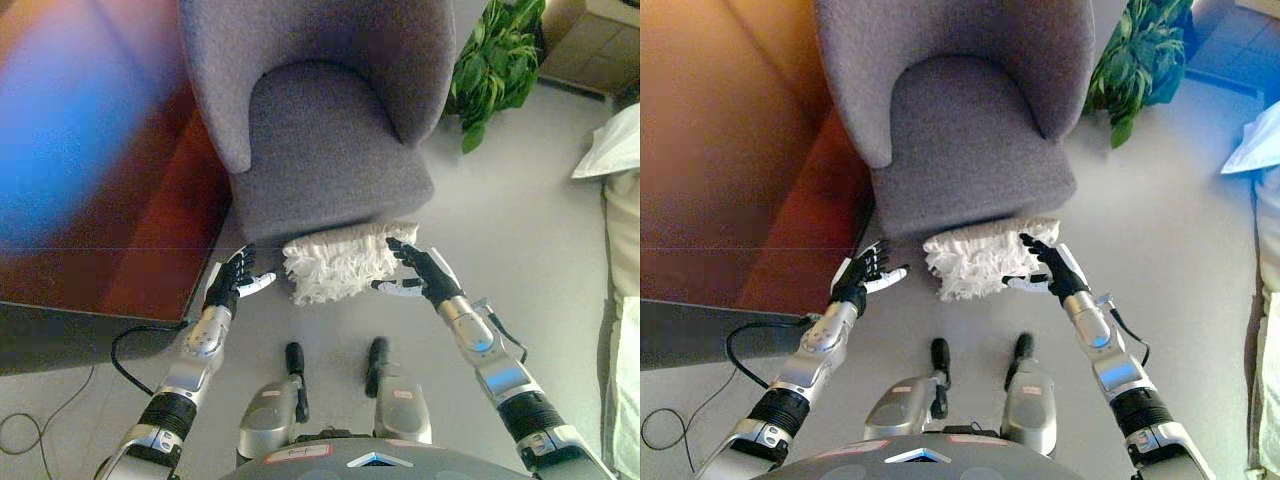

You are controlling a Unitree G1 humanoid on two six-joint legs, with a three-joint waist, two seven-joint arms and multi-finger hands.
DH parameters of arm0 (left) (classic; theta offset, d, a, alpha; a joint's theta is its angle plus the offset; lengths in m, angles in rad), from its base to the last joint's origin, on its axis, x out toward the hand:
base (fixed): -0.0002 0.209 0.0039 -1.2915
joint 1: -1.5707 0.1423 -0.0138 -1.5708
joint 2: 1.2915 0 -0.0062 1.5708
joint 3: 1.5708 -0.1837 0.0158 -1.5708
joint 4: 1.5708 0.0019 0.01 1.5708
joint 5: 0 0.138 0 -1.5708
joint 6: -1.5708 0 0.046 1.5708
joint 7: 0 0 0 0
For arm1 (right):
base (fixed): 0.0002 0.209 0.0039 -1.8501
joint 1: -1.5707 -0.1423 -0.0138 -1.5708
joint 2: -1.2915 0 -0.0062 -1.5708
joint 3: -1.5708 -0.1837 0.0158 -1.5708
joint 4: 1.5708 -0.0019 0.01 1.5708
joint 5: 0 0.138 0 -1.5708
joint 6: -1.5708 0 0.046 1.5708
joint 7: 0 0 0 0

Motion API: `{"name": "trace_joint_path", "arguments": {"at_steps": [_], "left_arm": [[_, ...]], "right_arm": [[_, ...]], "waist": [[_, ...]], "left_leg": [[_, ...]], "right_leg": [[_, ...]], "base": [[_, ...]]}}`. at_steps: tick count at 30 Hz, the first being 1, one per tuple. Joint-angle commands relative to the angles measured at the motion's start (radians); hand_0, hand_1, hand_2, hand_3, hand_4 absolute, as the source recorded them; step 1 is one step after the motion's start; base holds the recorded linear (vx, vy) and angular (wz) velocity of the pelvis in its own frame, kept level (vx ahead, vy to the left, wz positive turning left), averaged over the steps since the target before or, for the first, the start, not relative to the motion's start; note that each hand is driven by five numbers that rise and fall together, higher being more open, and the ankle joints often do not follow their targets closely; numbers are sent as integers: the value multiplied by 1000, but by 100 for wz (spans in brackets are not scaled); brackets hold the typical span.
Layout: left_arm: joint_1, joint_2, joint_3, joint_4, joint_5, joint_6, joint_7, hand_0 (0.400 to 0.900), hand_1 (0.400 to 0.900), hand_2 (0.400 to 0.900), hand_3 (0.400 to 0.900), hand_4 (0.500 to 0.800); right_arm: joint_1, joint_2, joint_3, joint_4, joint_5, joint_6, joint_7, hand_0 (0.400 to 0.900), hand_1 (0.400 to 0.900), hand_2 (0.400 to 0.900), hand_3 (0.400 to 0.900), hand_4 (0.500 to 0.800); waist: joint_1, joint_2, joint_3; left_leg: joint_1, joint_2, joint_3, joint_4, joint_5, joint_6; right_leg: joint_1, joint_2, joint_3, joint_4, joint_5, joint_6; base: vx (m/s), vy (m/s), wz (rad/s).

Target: Pick up the pillow and put it on the sofa.

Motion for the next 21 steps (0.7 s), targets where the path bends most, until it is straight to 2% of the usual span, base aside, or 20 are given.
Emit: {"name": "trace_joint_path", "arguments": {"at_steps": [1,6,10,12,16,21], "left_arm": [[-54,16,-4,-75,-13,-93,9,900,900,900,900,800],[-105,-10,-23,-75,-50,-114,42,900,900,900,900,800],[-145,-48,-10,-65,-48,-141,147,900,900,900,900,800],[-148,-55,5,-72,-38,-149,198,900,900,900,900,800],[-177,-71,21,-50,-21,-163,274,900,900,900,900,800],[-212,-71,18,-27,-5,-173,318,900,900,900,900,800]], "right_arm": [[-104,-89,-22,-28,-124,-56,-94,900,900,900,900,800],[-222,-211,37,19,-321,-32,-154,900,900,900,900,800],[-312,-259,88,81,-445,-2,-248,900,900,900,900,800],[-343,-271,106,90,-497,14,-284,900,900,900,900,800],[-413,-275,125,117,-545,39,-376,900,900,900,900,800],[-478,-262,145,130,-562,56,-430,900,900,900,900,800]], "waist": [[-6,-20,-16],[-1,-4,27],[-2,7,79],[2,17,94],[7,28,136],[4,32,191]], "left_leg": [[60,70,-104,2,-89,-90],[-34,121,-159,103,-113,-123],[-136,130,-144,148,-93,-130],[-165,132,-141,144,-85,-129],[-264,110,-124,194,-91,-130],[-435,82,-118,312,-115,-130]], "right_leg": [[15,45,19,44,127,-22],[-16,57,-80,139,63,-55],[-62,53,-141,186,39,-64],[-109,54,-140,205,41,-63],[-220,37,-119,245,52,-56],[-363,16,-88,325,49,-56]], "base": [[181,-291,71],[46,-277,75],[-63,-158,49],[-77,-28,-2],[-139,27,-1],[-145,30,4]]}}
